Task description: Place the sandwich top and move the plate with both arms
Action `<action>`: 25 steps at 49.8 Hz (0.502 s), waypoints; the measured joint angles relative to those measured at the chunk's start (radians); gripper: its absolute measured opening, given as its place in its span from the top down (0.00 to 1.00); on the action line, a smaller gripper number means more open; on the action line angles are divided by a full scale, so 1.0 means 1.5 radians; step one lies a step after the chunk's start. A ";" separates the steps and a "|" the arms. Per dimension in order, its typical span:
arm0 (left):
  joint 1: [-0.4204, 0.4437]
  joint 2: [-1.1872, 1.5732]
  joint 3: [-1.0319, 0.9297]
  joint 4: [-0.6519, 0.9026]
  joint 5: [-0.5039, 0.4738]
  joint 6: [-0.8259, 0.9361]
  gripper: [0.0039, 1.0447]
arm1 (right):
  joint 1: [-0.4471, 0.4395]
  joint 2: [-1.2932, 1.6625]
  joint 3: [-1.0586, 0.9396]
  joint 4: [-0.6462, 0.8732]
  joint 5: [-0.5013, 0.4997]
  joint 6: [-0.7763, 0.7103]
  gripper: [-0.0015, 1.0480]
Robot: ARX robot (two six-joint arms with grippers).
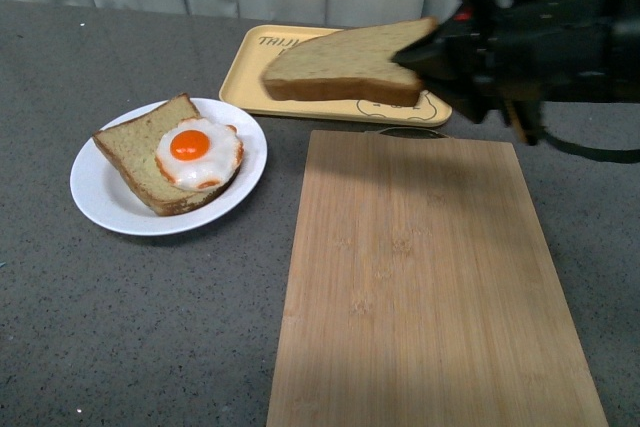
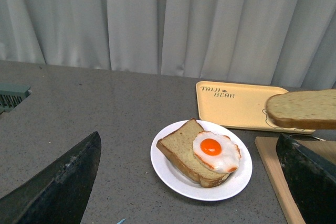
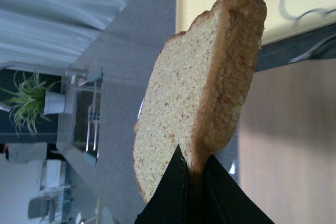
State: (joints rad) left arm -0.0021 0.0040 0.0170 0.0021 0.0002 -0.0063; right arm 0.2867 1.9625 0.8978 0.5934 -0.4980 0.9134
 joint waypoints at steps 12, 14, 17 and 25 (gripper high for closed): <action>0.000 0.000 0.000 0.000 0.000 0.000 0.06 | 0.115 0.119 0.142 -0.064 0.035 0.031 0.98; 0.000 0.000 0.000 0.000 0.000 0.000 0.06 | 0.124 0.134 0.159 -0.070 0.034 0.034 0.98; 0.000 0.000 0.000 0.000 0.000 0.000 0.06 | 0.136 0.163 0.194 -0.089 0.034 0.032 0.98; 0.000 0.000 0.000 0.000 0.000 0.000 0.06 | 0.152 0.237 0.300 -0.146 0.017 0.016 0.98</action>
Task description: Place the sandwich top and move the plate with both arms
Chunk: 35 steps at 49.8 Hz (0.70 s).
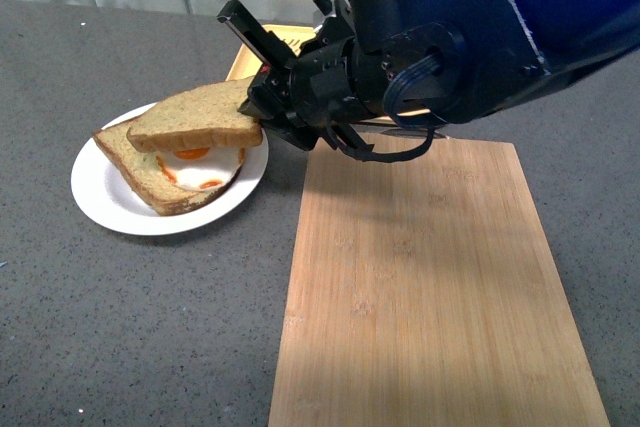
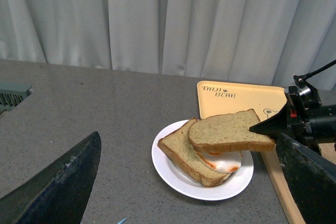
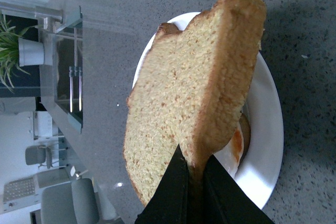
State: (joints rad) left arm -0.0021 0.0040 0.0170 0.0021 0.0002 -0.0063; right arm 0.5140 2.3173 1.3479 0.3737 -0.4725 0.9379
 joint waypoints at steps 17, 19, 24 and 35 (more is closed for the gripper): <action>0.000 0.000 0.000 0.000 0.000 0.000 0.06 | 0.034 0.069 0.095 -0.068 -0.011 -0.042 0.98; 0.000 0.000 0.000 0.000 0.000 0.000 0.06 | 0.036 0.070 0.094 -0.072 -0.010 -0.050 0.94; 0.000 0.000 0.000 0.000 0.000 0.000 0.06 | 0.034 0.066 0.076 -0.077 0.001 -0.080 0.71; 0.000 0.000 0.000 0.000 0.000 0.000 0.06 | -0.002 -0.028 -0.066 -0.002 0.044 -0.142 0.32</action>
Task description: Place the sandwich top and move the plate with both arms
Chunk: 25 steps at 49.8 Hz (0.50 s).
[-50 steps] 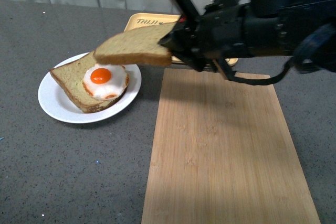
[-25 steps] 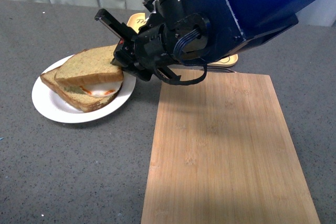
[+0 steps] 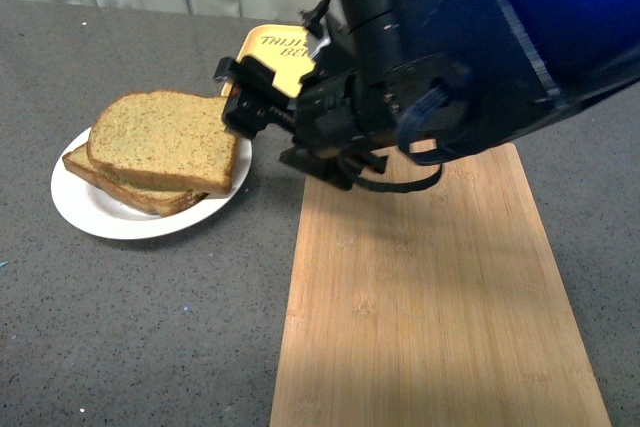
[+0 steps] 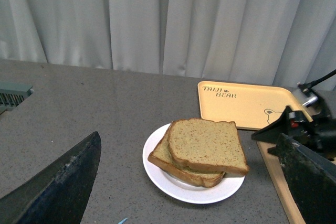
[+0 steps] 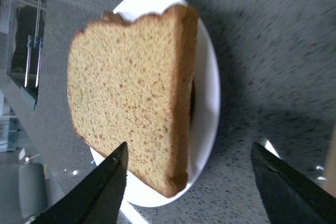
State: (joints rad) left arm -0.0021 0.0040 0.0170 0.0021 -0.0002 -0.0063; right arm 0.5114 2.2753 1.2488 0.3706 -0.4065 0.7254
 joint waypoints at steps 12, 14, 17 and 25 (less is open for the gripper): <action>0.000 0.000 0.000 0.000 0.000 0.000 0.06 | -0.068 -0.144 -0.179 0.119 0.148 -0.106 0.11; 0.000 0.000 0.000 0.000 -0.001 0.000 0.06 | -0.082 -0.154 -0.241 0.256 0.264 -0.176 0.17; 0.000 0.000 0.000 0.000 0.001 0.000 0.06 | -0.112 -0.182 -0.349 0.442 0.393 -0.288 0.27; 0.000 0.000 0.000 -0.001 -0.002 0.000 0.06 | -0.266 -0.426 -0.597 0.595 0.337 -0.440 0.54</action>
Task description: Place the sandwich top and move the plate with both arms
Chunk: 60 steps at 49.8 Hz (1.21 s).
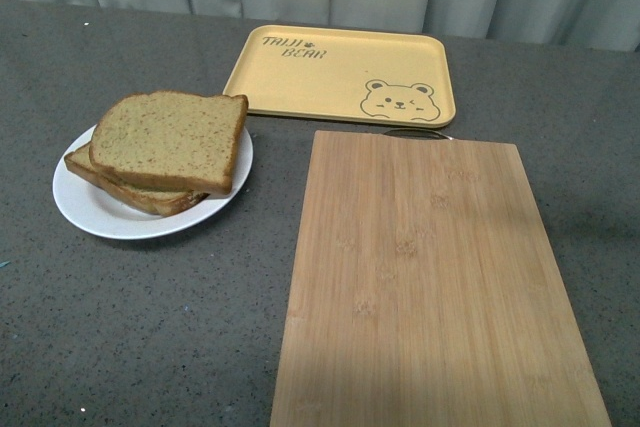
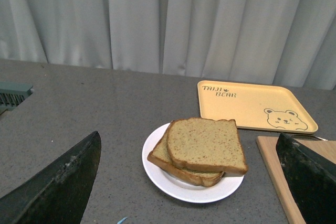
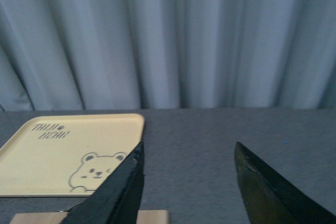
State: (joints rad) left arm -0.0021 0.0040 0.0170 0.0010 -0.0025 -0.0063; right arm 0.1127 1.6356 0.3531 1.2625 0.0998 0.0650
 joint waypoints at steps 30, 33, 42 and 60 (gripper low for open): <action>0.000 0.000 0.000 0.000 0.002 0.000 0.06 | -0.075 -0.554 -0.223 -0.331 -0.066 -0.041 0.99; 0.000 0.000 0.000 0.000 0.002 0.000 0.06 | -0.075 -0.595 -0.227 -0.366 -0.066 -0.041 0.99; 0.000 0.000 0.000 0.000 0.001 0.000 0.06 | -0.075 -0.678 -0.232 -0.439 -0.067 -0.041 0.99; 0.000 0.000 0.000 0.000 0.002 0.000 0.06 | -0.075 -0.813 -0.233 -0.565 -0.067 -0.041 0.99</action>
State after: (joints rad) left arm -0.0021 0.0036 0.0170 0.0006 -0.0002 -0.0063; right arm 0.0006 0.4156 0.0040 0.4149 -0.0013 0.0036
